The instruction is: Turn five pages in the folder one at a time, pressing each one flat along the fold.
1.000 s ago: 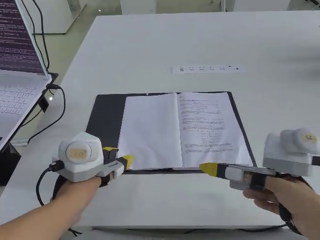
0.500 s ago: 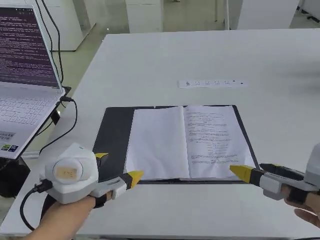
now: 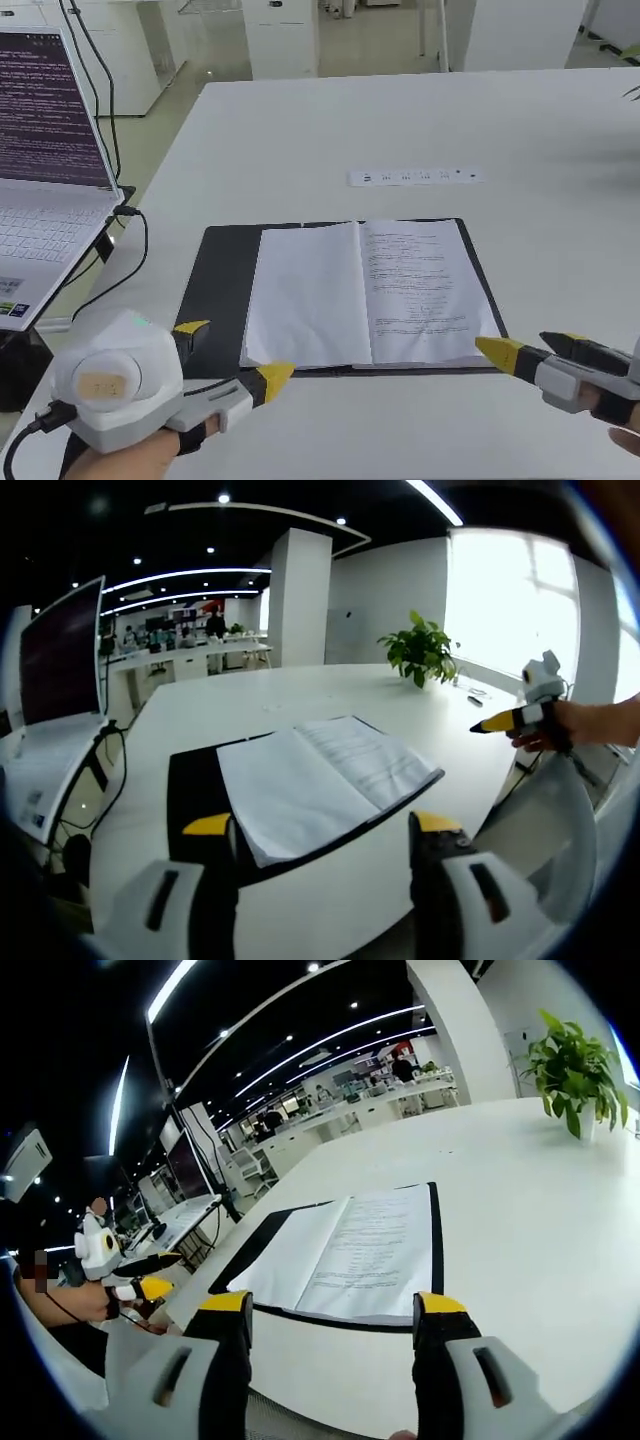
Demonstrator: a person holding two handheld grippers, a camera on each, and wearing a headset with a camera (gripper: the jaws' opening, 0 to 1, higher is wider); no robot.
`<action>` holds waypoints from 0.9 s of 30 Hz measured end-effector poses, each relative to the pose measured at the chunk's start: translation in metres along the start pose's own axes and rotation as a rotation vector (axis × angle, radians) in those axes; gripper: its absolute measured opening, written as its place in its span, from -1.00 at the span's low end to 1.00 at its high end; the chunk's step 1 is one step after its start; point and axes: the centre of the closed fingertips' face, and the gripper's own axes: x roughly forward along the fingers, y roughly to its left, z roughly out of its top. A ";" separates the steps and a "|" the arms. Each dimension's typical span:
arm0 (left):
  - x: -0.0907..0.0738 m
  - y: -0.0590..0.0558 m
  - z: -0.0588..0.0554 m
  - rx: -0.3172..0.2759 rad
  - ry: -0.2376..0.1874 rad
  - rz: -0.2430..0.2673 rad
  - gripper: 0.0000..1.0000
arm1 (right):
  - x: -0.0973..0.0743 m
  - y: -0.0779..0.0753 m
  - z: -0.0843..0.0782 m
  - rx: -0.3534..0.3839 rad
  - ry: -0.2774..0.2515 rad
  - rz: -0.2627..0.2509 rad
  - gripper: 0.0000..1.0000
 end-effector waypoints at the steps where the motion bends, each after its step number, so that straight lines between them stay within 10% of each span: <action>1: 0.001 -0.002 0.000 -0.003 0.006 -0.007 0.39 | -0.001 -0.001 0.000 0.009 -0.001 0.003 0.27; 27: 0.119 -0.082 0.010 0.100 0.090 -0.224 0.28 | -0.004 -0.022 0.001 0.096 -0.015 -0.024 0.20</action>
